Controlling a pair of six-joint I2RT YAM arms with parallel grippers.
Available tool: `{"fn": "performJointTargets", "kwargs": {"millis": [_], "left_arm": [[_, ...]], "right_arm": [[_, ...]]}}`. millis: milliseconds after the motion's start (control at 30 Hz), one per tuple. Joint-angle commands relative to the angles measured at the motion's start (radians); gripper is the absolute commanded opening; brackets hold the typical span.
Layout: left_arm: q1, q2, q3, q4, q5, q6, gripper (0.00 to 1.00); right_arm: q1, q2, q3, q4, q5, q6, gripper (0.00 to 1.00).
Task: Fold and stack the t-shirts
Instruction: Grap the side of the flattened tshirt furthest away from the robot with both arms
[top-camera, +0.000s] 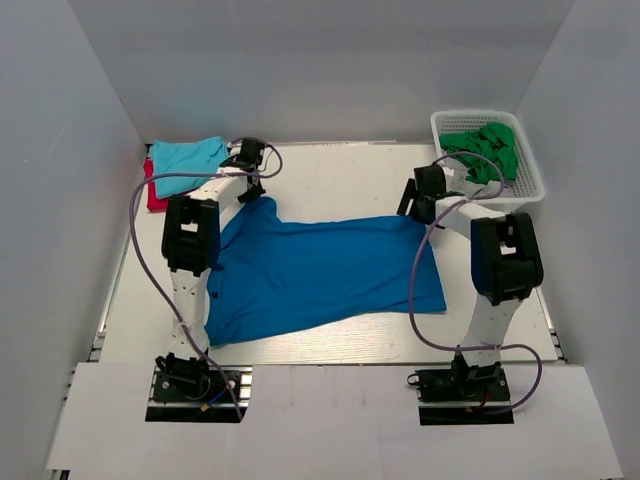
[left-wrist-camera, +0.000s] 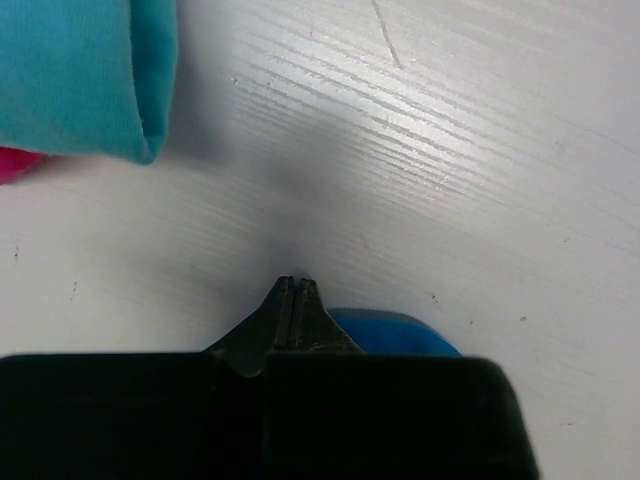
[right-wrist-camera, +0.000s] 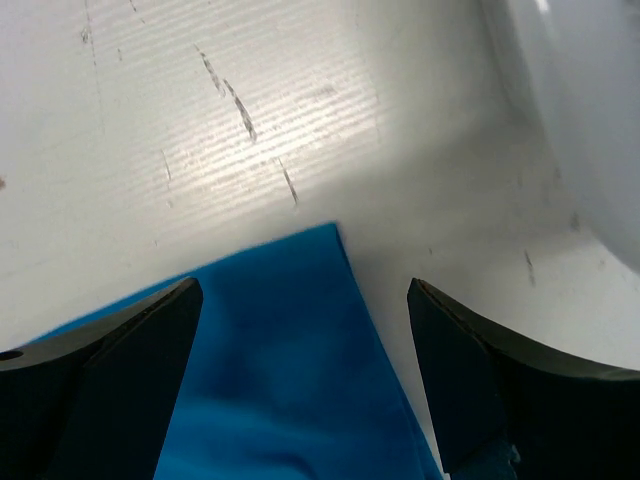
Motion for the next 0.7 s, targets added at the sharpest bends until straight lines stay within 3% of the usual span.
{"fn": "performJointTargets", "kwargs": {"millis": [0,67,200,233,300,400,667], "left_arm": [[-0.003,-0.097,-0.017,0.005,-0.002,0.013,0.0],[-0.003,-0.11,-0.026,0.014,0.007,0.013,0.0],[-0.003,-0.133,-0.066,0.028,-0.002,0.022,0.0],[-0.003,-0.145,-0.087,0.039,-0.002,0.022,0.0],[-0.003,-0.156,-0.101,0.039,-0.012,0.022,0.0],[0.006,-0.198,-0.142,0.039,-0.012,0.022,0.0],[-0.013,-0.338,-0.242,0.023,-0.055,-0.001,0.0]], "right_arm": [[-0.001,0.044,0.057,0.087,0.006,0.004,0.89],[-0.005,0.081,0.065,0.13,-0.008,-0.008,0.86],[-0.004,0.124,0.094,0.099,-0.002,-0.006,0.64],[-0.002,0.125,0.089,0.096,-0.009,-0.009,0.47],[-0.004,0.118,0.068,0.089,0.0,-0.003,0.33],[0.001,0.088,0.022,0.121,-0.012,-0.011,0.03],[0.006,0.039,0.019,0.127,-0.034,-0.057,0.0]]}}
